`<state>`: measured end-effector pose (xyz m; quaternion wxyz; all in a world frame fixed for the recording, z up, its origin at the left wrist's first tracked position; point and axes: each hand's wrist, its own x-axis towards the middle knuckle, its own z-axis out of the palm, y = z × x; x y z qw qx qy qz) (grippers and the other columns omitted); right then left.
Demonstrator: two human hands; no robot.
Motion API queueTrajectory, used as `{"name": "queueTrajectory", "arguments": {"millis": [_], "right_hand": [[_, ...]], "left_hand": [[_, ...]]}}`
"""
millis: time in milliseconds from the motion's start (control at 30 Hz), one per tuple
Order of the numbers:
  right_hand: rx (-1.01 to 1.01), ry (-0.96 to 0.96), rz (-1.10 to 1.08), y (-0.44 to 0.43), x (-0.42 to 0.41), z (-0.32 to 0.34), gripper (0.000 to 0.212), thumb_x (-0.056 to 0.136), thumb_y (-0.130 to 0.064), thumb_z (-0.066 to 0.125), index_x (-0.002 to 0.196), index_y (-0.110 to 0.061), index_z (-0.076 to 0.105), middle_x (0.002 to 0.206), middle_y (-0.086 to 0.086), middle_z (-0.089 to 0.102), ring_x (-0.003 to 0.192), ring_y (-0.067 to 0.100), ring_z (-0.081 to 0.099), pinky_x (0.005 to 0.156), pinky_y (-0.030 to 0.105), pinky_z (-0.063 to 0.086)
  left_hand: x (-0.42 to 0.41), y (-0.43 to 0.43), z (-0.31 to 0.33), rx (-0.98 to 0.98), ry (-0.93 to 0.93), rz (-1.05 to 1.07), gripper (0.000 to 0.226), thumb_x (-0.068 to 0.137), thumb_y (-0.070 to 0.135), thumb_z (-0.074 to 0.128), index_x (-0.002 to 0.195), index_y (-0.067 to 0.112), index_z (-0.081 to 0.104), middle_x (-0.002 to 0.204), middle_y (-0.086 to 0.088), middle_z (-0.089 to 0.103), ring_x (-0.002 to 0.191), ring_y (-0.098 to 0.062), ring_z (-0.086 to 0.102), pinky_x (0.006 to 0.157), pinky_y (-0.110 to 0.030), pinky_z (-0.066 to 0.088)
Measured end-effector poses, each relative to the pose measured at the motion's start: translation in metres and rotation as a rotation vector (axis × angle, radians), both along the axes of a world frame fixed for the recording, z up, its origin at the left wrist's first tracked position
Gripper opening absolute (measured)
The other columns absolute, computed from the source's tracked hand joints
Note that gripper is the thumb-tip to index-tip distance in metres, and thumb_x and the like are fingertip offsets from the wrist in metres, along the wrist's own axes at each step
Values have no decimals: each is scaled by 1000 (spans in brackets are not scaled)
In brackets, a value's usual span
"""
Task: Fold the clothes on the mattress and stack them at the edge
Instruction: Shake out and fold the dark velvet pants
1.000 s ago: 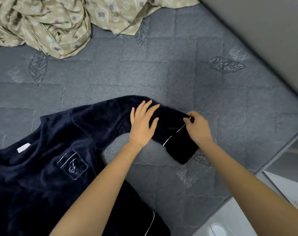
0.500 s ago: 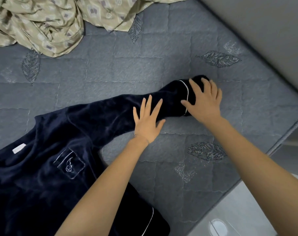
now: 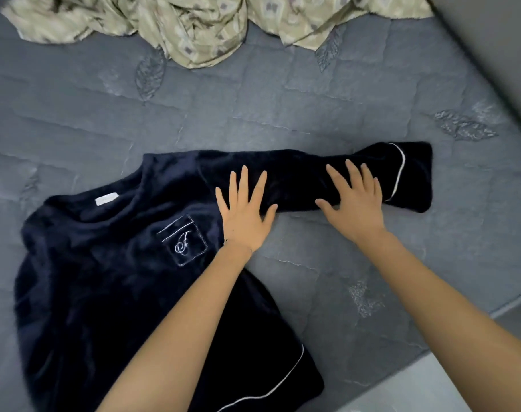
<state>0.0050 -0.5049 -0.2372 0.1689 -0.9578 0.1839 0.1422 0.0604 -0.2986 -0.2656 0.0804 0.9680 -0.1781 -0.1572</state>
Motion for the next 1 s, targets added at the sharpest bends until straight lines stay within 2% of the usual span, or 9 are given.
{"name": "queueTrajectory", "arguments": {"millis": [333, 600, 767, 867, 1000], "right_hand": [[7, 0, 213, 155, 10, 18, 66, 92, -51, 52, 150, -33, 27, 161, 5, 9, 148, 30, -1, 118, 51, 2], [-5, -2, 457, 306, -12, 34, 72, 91, -56, 50, 152, -32, 21, 160, 5, 16, 148, 30, 3, 118, 52, 5], [-30, 24, 597, 388, -33, 34, 77, 92, -58, 46, 153, -34, 7, 162, 5, 9, 149, 30, -1, 119, 52, 2], [-33, 48, 644, 430, -44, 31, 78, 92, -59, 45, 153, -35, 4, 162, 4, 7, 149, 30, -3, 119, 53, 3], [-36, 114, 675, 473, -52, 27, 79, 92, -60, 44, 153, -35, 1, 162, 4, 4, 148, 29, -5, 119, 53, 5]], "left_hand": [[-27, 163, 23, 60, 2, 187, 69, 97, 58, 30, 150, 38, -9, 160, -3, -17, 146, -25, -20, 112, -54, -17], [-89, 316, 45, 103, -73, 315, 66, 98, 54, 31, 151, 35, -3, 162, -6, -1, 148, -29, -8, 114, -55, -12], [-131, 394, 44, 106, -83, 386, 66, 96, 54, 33, 152, 33, 6, 161, -10, 9, 148, -33, 1, 114, -57, -5], [-151, 430, 39, 144, -73, 357, 66, 95, 54, 31, 153, 30, 10, 160, -11, 14, 148, -34, 6, 115, -59, -1], [-169, 467, 27, 160, -23, 402, 67, 96, 55, 29, 152, 32, 2, 161, -9, 11, 148, -32, 3, 114, -56, -8]]}}
